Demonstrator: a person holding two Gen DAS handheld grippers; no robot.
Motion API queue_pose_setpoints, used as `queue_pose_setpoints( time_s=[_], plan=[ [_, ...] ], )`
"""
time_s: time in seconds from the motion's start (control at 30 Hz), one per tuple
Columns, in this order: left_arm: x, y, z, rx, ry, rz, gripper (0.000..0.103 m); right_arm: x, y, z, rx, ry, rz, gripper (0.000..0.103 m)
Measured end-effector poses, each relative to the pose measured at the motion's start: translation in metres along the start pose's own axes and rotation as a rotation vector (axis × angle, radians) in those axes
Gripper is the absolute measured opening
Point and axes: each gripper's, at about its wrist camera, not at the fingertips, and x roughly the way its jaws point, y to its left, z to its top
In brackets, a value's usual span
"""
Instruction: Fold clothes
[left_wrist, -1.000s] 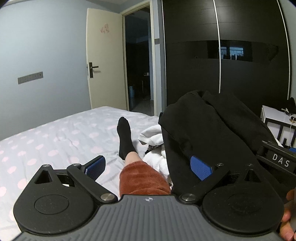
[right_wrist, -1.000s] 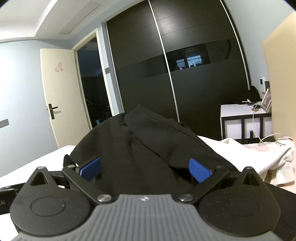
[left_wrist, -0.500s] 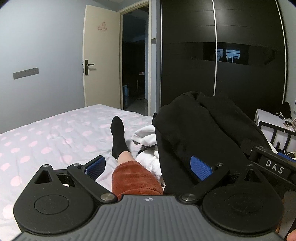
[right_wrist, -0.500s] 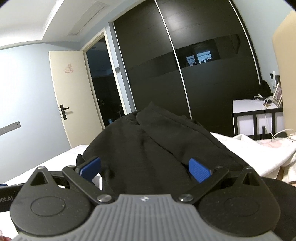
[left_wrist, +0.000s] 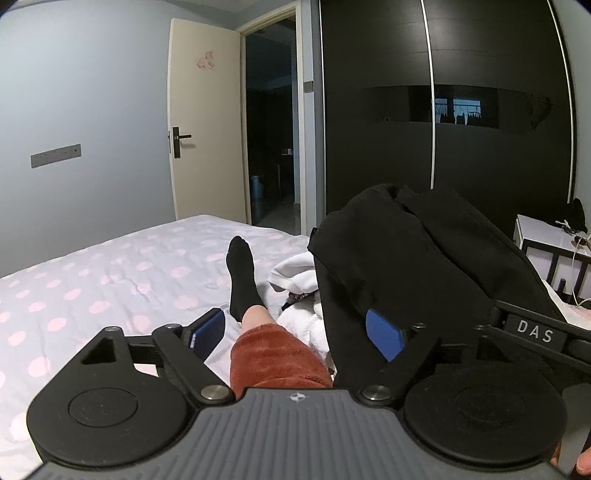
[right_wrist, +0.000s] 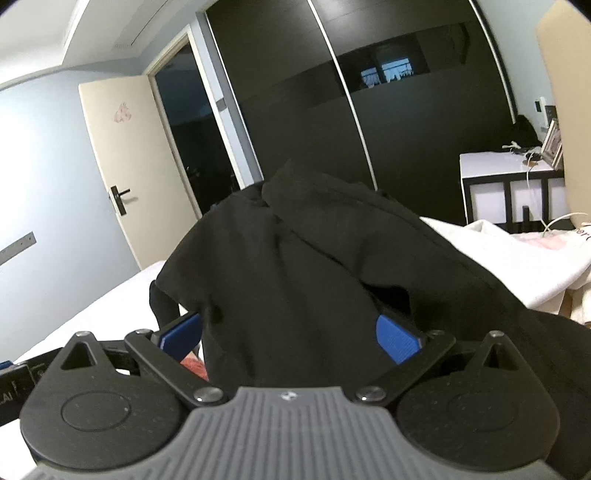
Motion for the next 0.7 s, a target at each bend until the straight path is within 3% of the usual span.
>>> queue_pose_setpoints(
  time_s=[0.5, 0.7],
  plan=[
    [-0.0054, -0.0021, -0.0018, 0.026, -0.038, -0.025, 0.099, 0.0055, 0.0084, 0.0005, -0.088, 0.054, 0.008, 0.102],
    [-0.0013, -0.0015, -0.0003, 0.043, -0.007, -0.028, 0.099, 0.0055, 0.0104, 0.0008, -0.099, 0.054, 0.013, 0.102]
  ],
)
